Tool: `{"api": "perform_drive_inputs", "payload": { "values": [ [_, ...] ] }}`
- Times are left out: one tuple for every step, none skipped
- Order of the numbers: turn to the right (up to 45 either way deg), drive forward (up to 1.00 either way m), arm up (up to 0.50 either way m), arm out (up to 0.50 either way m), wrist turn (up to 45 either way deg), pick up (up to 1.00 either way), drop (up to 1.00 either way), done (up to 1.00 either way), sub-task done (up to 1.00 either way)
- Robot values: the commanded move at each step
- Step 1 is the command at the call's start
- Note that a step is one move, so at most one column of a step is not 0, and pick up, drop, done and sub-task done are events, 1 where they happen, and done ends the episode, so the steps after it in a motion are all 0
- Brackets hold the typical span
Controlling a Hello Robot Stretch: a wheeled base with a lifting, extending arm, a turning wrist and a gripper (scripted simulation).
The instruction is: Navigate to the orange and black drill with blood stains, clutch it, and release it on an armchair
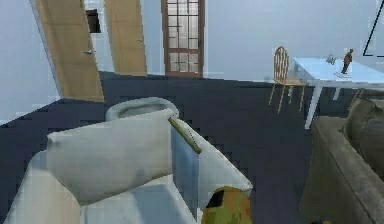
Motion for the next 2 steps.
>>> {"api": "perform_drive_inputs", "payload": {
  "values": [
    [45.0, 0.00, 0.00, 0.00, 0.0, 0.00, 0.00, 0.00, 0.00],
    [-45.0, 0.00, 0.00, 0.00, 0.0, 0.00, 0.00, 0.00, 0.00]
  ]
}}
